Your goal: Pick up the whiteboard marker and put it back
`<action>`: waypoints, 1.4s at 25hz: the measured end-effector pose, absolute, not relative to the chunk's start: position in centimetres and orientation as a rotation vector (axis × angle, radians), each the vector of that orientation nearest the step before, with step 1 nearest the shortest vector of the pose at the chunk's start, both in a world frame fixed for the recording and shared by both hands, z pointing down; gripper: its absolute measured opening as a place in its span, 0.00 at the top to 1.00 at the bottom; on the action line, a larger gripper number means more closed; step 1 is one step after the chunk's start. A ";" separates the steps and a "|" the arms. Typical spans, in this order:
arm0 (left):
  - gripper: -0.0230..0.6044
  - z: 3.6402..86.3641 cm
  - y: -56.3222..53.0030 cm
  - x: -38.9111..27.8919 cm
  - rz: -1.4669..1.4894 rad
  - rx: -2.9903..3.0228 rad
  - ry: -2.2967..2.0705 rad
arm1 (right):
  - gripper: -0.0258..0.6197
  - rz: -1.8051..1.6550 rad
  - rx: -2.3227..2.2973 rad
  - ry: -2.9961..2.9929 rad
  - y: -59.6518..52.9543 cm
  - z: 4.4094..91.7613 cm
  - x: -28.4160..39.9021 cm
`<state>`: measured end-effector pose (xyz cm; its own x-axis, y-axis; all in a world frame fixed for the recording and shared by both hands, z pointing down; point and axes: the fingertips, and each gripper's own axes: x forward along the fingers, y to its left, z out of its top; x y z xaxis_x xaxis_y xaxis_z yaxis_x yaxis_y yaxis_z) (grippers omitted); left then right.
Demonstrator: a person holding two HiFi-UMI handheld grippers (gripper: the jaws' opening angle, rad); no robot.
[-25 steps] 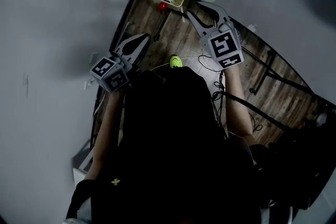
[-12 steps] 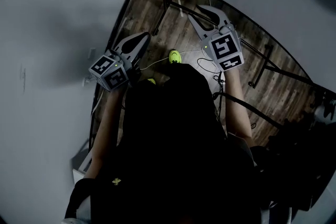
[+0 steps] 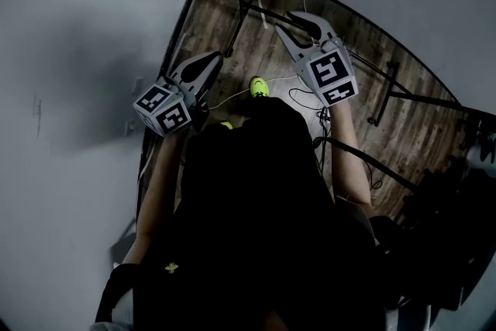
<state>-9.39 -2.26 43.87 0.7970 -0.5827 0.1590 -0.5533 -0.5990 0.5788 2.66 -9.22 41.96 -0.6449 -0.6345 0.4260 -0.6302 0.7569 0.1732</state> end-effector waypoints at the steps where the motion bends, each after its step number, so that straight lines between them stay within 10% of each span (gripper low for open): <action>1: 0.93 43.8 -2.1 -9.5 -0.063 2.359 -0.831 | 0.79 -0.014 0.961 -2.484 -8.9 41.8 2.5; 35: 0.93 41.7 16.9 -17.2 -0.131 2.448 -0.572 | 0.93 0.154 1.041 -2.478 15.9 40.7 -9.6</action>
<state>-17.23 16.85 41.71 0.9016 -0.4306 0.0410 -0.3698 -0.7179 0.5898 -9.58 15.86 40.69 -0.6166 -0.6514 0.4421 -0.7011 0.7098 0.0679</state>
